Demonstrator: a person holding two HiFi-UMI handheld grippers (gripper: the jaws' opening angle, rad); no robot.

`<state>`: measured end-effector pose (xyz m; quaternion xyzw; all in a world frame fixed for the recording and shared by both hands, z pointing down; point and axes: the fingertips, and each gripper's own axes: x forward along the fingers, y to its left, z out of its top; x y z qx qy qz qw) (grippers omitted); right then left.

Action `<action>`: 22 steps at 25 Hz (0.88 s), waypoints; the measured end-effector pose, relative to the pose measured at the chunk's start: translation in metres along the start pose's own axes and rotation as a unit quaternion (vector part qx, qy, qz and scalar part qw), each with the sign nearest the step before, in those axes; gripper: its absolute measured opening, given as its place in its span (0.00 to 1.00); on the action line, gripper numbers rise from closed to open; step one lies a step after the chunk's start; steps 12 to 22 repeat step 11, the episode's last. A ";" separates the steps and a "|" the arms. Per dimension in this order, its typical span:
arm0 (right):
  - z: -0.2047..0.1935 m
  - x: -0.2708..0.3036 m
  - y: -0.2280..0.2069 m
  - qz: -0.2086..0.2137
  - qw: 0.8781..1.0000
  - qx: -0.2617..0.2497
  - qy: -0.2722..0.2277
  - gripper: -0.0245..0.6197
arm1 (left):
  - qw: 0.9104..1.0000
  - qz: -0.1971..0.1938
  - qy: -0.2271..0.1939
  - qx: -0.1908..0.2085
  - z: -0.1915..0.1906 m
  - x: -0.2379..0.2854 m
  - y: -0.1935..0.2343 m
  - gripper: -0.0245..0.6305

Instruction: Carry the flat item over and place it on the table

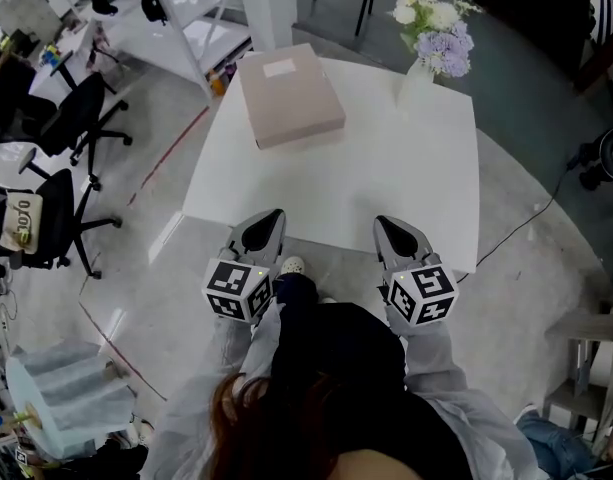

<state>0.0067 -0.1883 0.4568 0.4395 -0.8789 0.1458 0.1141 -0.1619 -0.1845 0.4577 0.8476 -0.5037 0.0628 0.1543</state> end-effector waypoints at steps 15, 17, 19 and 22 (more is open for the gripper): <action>-0.007 -0.013 -0.002 0.014 1.000 0.002 0.004 0.05 | 1.000 -0.001 0.003 -0.019 -0.009 -0.004 -0.011 0.03; -0.007 -0.013 -0.002 0.014 1.000 0.002 0.004 0.05 | 1.000 -0.001 0.003 -0.019 -0.009 -0.004 -0.011 0.03; -0.007 -0.013 -0.002 0.014 1.000 0.002 0.004 0.05 | 1.000 -0.001 0.003 -0.019 -0.009 -0.004 -0.011 0.03; -0.007 -0.013 -0.002 0.014 1.000 0.002 0.004 0.05 | 1.000 -0.001 0.003 -0.019 -0.009 -0.004 -0.011 0.03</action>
